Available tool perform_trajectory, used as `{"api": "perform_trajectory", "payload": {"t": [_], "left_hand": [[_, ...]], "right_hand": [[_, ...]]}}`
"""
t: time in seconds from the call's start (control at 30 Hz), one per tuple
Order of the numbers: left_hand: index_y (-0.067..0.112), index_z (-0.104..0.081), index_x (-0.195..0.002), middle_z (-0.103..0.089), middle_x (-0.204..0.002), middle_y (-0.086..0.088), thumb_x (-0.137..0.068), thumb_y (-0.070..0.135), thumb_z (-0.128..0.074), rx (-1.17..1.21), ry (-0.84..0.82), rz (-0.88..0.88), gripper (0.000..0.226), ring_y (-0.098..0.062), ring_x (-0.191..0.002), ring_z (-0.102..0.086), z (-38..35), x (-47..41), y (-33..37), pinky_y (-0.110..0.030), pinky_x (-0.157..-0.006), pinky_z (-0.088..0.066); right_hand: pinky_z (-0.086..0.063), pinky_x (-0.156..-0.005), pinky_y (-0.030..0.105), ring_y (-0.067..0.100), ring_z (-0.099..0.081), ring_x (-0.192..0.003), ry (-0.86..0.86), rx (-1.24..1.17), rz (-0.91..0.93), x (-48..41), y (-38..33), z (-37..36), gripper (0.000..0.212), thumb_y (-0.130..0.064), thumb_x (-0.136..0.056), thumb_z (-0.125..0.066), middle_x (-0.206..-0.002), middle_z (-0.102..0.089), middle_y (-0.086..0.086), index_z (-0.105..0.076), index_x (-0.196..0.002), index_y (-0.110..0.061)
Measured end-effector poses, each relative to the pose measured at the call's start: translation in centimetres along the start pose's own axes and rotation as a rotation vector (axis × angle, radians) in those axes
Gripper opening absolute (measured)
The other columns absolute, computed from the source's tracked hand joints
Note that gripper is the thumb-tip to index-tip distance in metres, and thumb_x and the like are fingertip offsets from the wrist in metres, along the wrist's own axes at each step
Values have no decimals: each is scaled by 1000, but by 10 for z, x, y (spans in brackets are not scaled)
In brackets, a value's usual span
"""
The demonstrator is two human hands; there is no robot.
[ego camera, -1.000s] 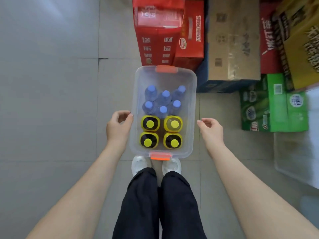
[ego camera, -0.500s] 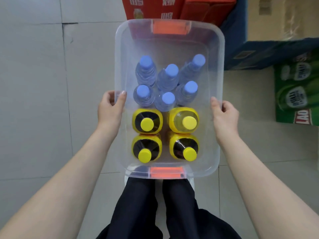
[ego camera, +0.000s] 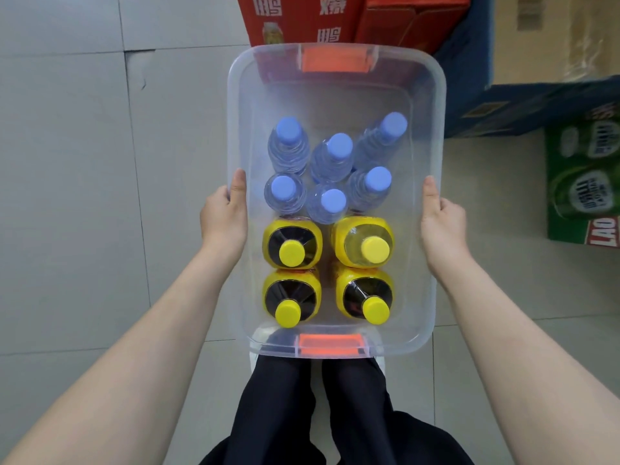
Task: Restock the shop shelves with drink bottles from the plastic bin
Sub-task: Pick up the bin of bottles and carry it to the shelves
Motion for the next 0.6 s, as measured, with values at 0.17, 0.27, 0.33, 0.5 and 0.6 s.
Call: {"api": "perform_trajectory", "payload": {"t": [0.17,0.27,0.33,0.5,0.6], "left_hand": [[11,-38,-71,-39,-72,-11,-95,54,-29,-58,-3,-25,50,-22,-67,-35,3,1,1,-33,-62,-28],[11,-31,-64,-36,-65,-6,-98,48,-29,-165,11,-64,50,-23,-64,-30,9,7,8,-35,-57,-24],[13,-24,-60,-30,-60,-3,-98,45,-30,-225,27,-86,51,-23,-62,-26,13,13,15,-38,-54,-19],[12,-22,-58,-30,-57,-3,-99,43,-30,-280,72,-131,51,-25,-67,-28,22,21,12,-34,-57,-9],[12,-23,-58,-31,-57,-3,-99,42,-30,-257,108,-137,52,-26,-68,-29,30,28,10,-34,-58,-15]], "right_hand": [[-16,-53,32,18,-21,-56,12,12,13,1,0,2,53,-53,-94,-42,-61,-24,3,-22,-59,-19],[-15,-52,32,17,-19,-56,22,25,31,4,-2,6,52,-52,-93,-44,-61,-22,3,-22,-59,-19],[-15,-50,32,16,-18,-56,30,46,43,6,-3,8,53,-50,-93,-46,-60,-21,2,-21,-59,-19],[-12,-42,25,15,-17,-54,18,73,79,17,-5,11,53,-48,-93,-48,-58,-20,-1,-20,-59,-19],[-16,-39,25,15,-17,-54,6,91,109,26,-14,14,53,-47,-94,-48,-58,-20,-1,-21,-59,-18]]}}
Point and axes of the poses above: each hand's wrist, its own x-axis away from the middle knuckle, its own z-axis out of the back of the hand, y = z × x, the point moved 2 cm from there along -x, towards the middle knuckle
